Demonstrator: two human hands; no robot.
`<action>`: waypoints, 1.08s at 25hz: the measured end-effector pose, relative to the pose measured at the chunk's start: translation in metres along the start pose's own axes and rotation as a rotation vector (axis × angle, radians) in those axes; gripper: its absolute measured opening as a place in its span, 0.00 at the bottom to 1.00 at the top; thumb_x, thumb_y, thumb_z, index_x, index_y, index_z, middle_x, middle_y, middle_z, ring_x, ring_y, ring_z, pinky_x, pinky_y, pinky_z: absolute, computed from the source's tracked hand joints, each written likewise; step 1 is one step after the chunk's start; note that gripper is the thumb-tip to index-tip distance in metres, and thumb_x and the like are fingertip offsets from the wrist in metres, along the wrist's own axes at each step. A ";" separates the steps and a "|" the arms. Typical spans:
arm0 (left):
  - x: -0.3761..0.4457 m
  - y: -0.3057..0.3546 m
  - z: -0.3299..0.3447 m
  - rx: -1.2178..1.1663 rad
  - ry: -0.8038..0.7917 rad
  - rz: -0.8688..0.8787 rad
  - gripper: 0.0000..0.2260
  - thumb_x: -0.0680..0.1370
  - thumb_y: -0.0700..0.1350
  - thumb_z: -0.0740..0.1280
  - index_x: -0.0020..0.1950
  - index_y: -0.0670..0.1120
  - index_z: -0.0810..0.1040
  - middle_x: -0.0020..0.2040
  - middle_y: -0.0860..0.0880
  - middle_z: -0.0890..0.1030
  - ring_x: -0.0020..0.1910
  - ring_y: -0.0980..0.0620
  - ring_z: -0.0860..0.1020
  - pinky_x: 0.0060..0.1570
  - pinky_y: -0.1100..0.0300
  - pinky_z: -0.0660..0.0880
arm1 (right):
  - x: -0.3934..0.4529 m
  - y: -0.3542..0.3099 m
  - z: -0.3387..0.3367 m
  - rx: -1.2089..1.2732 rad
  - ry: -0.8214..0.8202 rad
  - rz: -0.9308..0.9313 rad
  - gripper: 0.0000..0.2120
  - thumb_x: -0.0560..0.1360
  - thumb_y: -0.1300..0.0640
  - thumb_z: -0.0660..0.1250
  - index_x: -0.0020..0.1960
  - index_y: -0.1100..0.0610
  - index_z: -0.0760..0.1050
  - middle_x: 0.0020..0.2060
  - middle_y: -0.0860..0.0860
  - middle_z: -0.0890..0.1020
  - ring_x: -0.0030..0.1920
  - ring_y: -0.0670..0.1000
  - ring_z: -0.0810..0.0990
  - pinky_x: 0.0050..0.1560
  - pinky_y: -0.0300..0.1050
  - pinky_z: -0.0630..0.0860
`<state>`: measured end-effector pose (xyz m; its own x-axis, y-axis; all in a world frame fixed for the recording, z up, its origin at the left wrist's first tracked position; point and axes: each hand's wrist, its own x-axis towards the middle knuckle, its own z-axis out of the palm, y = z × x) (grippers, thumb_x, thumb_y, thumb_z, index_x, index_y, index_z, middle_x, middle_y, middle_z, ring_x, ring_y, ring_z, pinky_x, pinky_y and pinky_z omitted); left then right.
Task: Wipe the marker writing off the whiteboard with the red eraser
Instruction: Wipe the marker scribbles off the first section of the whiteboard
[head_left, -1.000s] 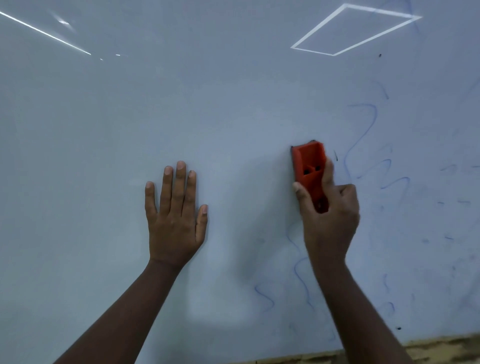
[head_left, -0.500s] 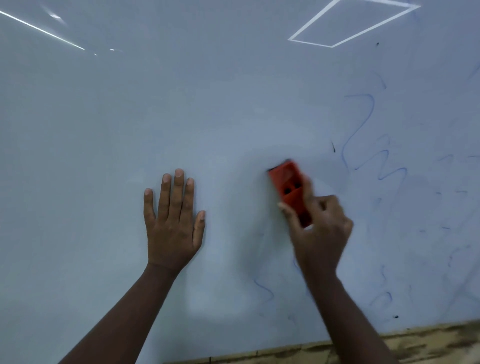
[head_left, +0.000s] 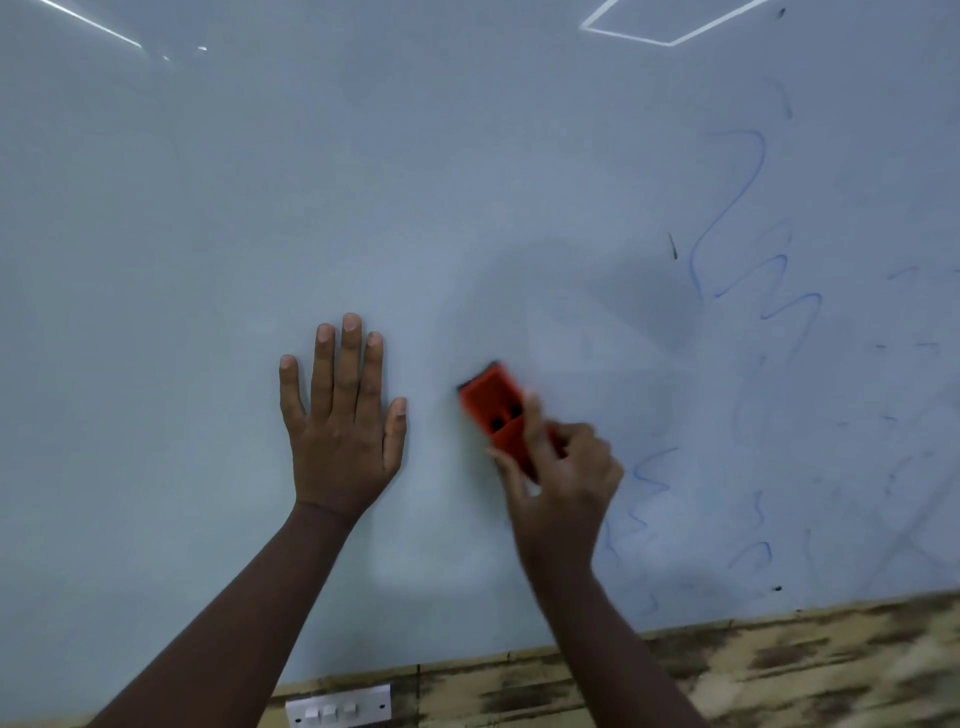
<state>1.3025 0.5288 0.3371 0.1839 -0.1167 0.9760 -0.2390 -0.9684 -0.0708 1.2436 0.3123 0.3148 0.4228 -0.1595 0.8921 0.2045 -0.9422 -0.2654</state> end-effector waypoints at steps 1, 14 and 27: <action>-0.002 0.000 0.000 0.000 -0.001 0.006 0.31 0.87 0.51 0.56 0.87 0.41 0.50 0.88 0.44 0.44 0.87 0.43 0.46 0.83 0.38 0.44 | -0.017 -0.005 0.005 -0.017 -0.039 -0.063 0.31 0.76 0.41 0.70 0.77 0.45 0.70 0.49 0.54 0.77 0.47 0.59 0.76 0.51 0.56 0.70; -0.028 0.000 0.004 0.008 -0.025 0.016 0.31 0.87 0.51 0.56 0.87 0.42 0.49 0.88 0.46 0.42 0.87 0.45 0.44 0.83 0.40 0.41 | 0.017 0.077 -0.037 0.161 0.155 0.281 0.31 0.73 0.46 0.79 0.74 0.50 0.76 0.49 0.50 0.74 0.48 0.52 0.76 0.47 0.54 0.78; -0.049 0.006 0.009 0.001 -0.036 -0.030 0.31 0.87 0.52 0.54 0.87 0.44 0.48 0.88 0.47 0.43 0.87 0.45 0.44 0.84 0.40 0.42 | -0.086 0.002 0.015 0.116 -0.142 0.022 0.28 0.69 0.42 0.81 0.61 0.57 0.79 0.46 0.51 0.78 0.44 0.54 0.75 0.40 0.51 0.78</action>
<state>1.3005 0.5267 0.2871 0.2256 -0.0952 0.9696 -0.2319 -0.9719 -0.0415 1.2212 0.3287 0.2320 0.5469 -0.1291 0.8272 0.2904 -0.8974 -0.3320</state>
